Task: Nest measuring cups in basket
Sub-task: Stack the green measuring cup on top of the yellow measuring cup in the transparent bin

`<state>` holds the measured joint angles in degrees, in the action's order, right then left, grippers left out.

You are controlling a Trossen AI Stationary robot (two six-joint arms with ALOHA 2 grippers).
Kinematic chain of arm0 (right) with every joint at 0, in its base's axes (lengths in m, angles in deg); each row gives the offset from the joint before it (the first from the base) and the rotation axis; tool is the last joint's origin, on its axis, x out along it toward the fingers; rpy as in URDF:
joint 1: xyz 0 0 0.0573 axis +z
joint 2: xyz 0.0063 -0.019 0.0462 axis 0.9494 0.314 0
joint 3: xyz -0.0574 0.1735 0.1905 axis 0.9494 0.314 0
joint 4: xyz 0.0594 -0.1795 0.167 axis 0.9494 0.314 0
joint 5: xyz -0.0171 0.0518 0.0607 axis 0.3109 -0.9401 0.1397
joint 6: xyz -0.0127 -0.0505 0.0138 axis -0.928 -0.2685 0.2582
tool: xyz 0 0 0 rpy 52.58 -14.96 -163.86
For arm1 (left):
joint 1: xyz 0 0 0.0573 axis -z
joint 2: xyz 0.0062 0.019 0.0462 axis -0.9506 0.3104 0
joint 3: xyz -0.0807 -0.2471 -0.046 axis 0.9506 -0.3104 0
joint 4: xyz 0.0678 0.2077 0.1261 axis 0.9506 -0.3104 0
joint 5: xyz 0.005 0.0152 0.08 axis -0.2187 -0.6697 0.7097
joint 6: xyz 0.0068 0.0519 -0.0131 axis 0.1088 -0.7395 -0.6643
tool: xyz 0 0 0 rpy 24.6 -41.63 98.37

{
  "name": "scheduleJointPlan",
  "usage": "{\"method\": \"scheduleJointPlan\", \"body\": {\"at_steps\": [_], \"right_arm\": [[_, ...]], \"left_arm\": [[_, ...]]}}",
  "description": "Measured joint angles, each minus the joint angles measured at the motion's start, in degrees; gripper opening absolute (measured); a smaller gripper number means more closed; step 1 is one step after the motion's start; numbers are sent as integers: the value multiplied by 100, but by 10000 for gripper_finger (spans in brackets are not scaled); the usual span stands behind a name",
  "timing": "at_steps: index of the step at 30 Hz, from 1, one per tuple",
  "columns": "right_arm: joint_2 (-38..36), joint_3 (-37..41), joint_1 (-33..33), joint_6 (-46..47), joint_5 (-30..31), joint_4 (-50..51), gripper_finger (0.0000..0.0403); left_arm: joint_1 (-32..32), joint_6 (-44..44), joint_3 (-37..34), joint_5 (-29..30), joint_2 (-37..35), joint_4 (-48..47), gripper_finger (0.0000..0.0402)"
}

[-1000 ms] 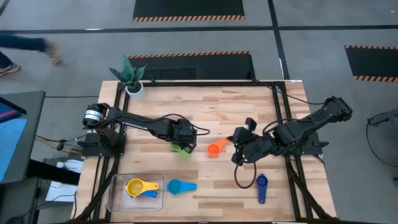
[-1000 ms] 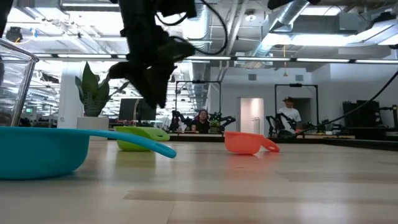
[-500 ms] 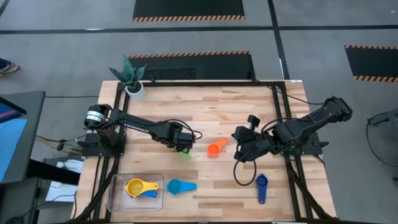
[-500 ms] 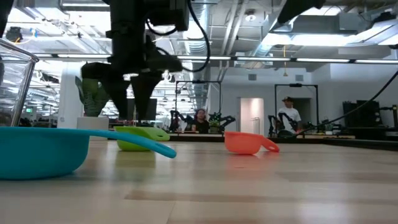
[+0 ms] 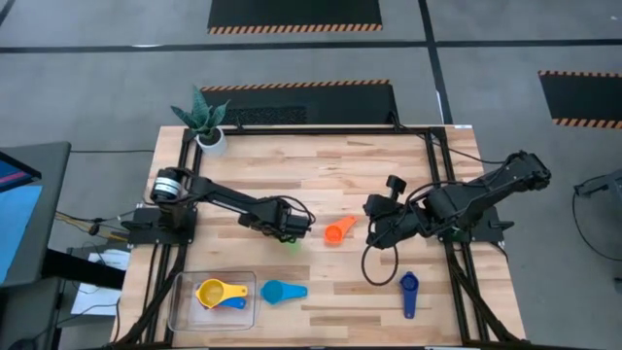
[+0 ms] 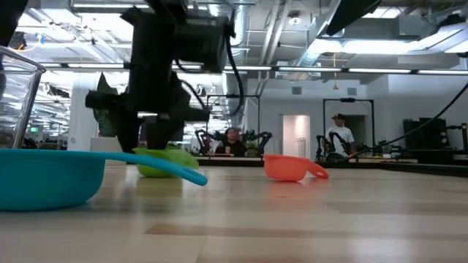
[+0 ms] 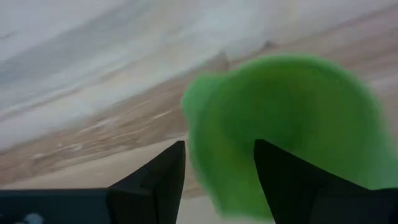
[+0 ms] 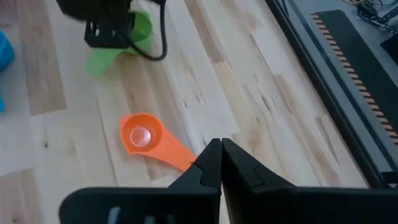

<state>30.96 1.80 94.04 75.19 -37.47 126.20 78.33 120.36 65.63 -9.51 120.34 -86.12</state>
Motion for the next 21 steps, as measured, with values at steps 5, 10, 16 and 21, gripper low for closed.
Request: {"method": "scheduleJointPlan", "body": {"at_steps": [5,10,16,21], "right_arm": [[0,0,-5,-2,-3,79,23],[0,0,-5,-2,-3,82,21],[0,0,-5,0,-5,81,24],[0,0,-5,2,-5,74,21]], "left_arm": [[-2,-251,38,-14,213,377,168],[-2,-441,118,20,233,464,82],[-11,-745,246,73,233,492,7],[-17,-1129,618,108,287,102,2]]}}
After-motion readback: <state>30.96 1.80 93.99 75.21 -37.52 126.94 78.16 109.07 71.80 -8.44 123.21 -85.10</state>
